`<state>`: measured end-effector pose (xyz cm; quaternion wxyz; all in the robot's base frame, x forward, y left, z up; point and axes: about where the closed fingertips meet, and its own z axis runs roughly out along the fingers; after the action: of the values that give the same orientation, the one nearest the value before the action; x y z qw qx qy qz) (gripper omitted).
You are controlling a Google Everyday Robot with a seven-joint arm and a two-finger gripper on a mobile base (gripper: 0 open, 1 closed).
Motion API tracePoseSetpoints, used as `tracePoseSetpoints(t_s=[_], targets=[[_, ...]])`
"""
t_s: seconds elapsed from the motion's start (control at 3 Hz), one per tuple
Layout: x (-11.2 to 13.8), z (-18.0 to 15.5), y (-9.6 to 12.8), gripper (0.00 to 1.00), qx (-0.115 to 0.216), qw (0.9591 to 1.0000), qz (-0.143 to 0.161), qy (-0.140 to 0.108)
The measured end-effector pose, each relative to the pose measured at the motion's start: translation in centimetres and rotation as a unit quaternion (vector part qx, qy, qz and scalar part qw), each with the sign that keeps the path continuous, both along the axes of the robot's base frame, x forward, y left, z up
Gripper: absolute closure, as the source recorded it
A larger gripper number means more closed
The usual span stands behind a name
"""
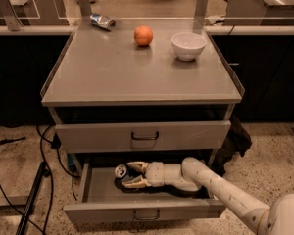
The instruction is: Place pepsi can into middle drawer
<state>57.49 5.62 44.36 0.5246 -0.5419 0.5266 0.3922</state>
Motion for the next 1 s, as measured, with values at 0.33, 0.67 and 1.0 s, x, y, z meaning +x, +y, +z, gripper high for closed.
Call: tracePoseSetpoints(t_s=[0.33,0.67,1.0], targets=[[-0.2,-1.1,-0.3,1.0,-0.012,0.9999,-0.007,0.004],[-0.1,-2.1,-0.4,1.0,-0.019,0.9997,-0.012,0.009],[0.2,-2.9,-0.4,1.0,-0.022,0.9996,-0.015,0.013]])
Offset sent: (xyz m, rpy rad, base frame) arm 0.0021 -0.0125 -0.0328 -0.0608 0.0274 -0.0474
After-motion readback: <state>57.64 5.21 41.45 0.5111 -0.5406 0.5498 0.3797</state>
